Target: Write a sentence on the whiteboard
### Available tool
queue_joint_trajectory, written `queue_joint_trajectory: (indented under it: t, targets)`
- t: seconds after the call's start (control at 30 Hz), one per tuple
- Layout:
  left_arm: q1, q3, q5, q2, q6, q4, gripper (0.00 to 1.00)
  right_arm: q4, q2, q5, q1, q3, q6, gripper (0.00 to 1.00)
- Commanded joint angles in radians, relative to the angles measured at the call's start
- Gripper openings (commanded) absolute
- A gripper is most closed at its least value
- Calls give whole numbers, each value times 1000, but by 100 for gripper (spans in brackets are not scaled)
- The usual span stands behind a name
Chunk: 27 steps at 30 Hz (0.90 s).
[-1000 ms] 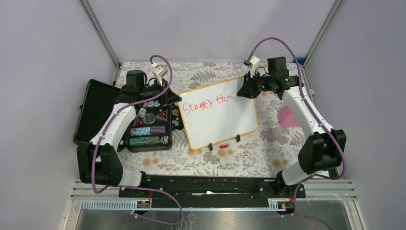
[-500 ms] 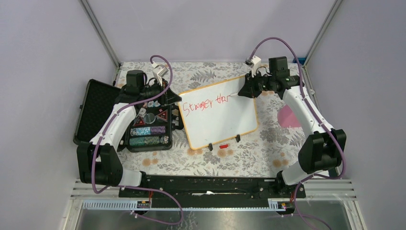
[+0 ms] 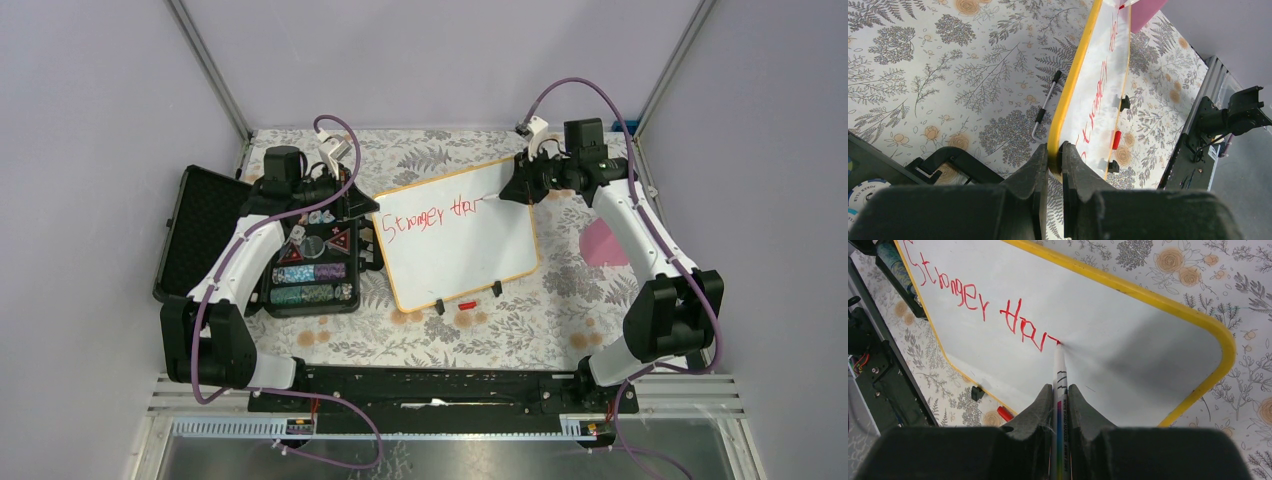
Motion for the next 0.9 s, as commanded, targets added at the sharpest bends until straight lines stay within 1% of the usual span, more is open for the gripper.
queue_joint_trajectory:
  t: [0.0, 0.3, 0.5, 0.67, 0.83, 0.87]
  targets:
    - [-30, -7, -23, 16, 64, -30, 0, 23, -21, 15, -9, -25, -17, 0]
    - [-30, -5, -23, 17, 64, -29, 0, 20, -50, 10, -9, -74, -24, 0]
    - [-30, -6, -23, 15, 64, -30, 0, -9, -73, -3, -9, -78, -35, 0]
    - [-31, -1, -23, 19, 61, -30, 0, -67, -87, -68, -7, -39, -44, 0]
    - [-30, 4, -26, 9, 58, -35, 17, -91, -109, -106, 18, -32, -40, 0]
    - [-30, 8, -26, 8, 58, -40, 24, -93, -112, -111, 22, -33, -33, 0]
